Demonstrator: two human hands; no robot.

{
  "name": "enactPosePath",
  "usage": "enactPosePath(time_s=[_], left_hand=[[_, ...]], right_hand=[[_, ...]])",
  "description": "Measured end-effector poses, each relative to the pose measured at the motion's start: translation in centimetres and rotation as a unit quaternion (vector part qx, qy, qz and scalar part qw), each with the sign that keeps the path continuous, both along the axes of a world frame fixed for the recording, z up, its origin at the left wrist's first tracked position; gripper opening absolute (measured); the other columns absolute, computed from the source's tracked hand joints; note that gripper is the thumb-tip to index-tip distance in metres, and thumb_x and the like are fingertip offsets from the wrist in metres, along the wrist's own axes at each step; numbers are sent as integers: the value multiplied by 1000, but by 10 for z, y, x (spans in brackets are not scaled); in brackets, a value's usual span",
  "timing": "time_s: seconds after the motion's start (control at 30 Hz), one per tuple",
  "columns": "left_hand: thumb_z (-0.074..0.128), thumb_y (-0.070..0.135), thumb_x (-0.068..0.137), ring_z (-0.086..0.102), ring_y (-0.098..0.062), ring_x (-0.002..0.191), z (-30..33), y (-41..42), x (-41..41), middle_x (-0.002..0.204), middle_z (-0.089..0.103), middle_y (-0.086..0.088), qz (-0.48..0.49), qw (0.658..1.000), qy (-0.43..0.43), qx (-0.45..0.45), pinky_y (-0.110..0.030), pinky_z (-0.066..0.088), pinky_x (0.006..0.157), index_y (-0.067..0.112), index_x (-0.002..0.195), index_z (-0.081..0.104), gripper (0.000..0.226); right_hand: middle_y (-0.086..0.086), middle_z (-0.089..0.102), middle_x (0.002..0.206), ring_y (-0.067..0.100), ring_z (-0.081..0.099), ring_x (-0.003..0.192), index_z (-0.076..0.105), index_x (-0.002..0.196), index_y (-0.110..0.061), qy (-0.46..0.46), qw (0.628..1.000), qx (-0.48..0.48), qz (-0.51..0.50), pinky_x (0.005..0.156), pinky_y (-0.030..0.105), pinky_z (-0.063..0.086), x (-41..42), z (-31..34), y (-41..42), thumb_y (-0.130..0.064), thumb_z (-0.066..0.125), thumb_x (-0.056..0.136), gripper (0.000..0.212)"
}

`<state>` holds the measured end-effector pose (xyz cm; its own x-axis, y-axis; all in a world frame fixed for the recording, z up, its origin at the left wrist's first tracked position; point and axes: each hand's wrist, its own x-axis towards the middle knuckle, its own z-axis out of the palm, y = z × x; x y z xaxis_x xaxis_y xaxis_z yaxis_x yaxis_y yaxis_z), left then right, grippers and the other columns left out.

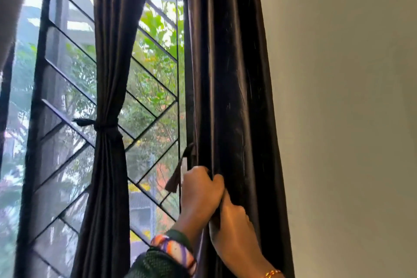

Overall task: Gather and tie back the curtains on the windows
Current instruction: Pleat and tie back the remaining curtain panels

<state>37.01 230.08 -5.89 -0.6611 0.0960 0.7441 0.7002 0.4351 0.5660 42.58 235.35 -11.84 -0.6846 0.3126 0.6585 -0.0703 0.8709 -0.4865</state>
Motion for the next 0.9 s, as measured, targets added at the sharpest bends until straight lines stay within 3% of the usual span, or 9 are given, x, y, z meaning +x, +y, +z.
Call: enactPosePath(time_s=[0.1,0.2,0.27,0.43,0.5,0.57,0.67,0.8,0.9], left_hand=[[50,13,86,61,-37,86,-19,2,-2,85,67,-22,45,999,19,4,-34,35,67,-3,78,63,22],[51,9,85,59,-40,87,-33,4,-5,85,66,-27,74,996,51,-8,-39,37,73,-5,78,62,19],[53,5,83,59,-41,84,-43,7,-8,82,65,-27,71,996,46,0,-39,40,69,-5,76,62,15],[53,-1,79,59,-40,76,-77,15,-2,75,65,-25,61,997,21,37,-24,26,57,-4,79,64,11],[55,-3,78,55,-39,65,-87,18,1,66,62,-24,59,997,8,50,-22,20,55,-2,66,59,13],[55,-1,78,41,-30,51,-96,19,3,49,50,-12,67,996,-2,63,-25,17,53,10,47,40,36],[53,10,84,34,-19,46,-109,20,8,43,42,-5,59,996,7,65,-26,16,52,13,46,29,45],[54,34,91,39,-12,46,-120,22,17,49,49,-3,8,997,55,44,-20,23,48,11,55,46,43],[63,30,86,46,-21,52,-124,21,14,56,54,-10,35,997,72,8,-22,21,51,6,59,50,38]], right_hand=[[2,56,133,22,53,123,29,142,-21,146,979,120,-70,90,35,52,8,-17,20,-16,48,86,60],[-3,36,149,14,32,139,25,145,-24,250,966,29,-56,106,23,35,11,-24,48,-12,57,89,66],[-5,42,144,12,42,132,22,147,-25,173,979,-110,14,102,15,33,8,-24,61,-21,59,90,68],[10,63,121,23,62,109,36,141,-12,36,987,-147,49,95,35,50,-19,-45,75,-15,55,90,55],[13,64,117,27,62,108,35,142,-12,-6,989,-137,54,94,38,51,-24,-57,72,-4,46,90,54],[15,64,115,30,62,108,28,146,-14,-23,993,-93,63,95,40,50,-23,-68,65,1,42,89,61],[16,63,115,34,61,107,8,151,-20,-64,994,-20,81,90,43,50,-18,-84,52,1,45,87,77],[18,63,114,37,60,105,49,128,-7,-101,988,-13,114,87,40,49,-11,-109,38,-10,45,90,38],[15,61,120,37,58,109,44,133,-8,-119,985,33,122,89,40,49,-2,-112,40,-12,46,91,42]])
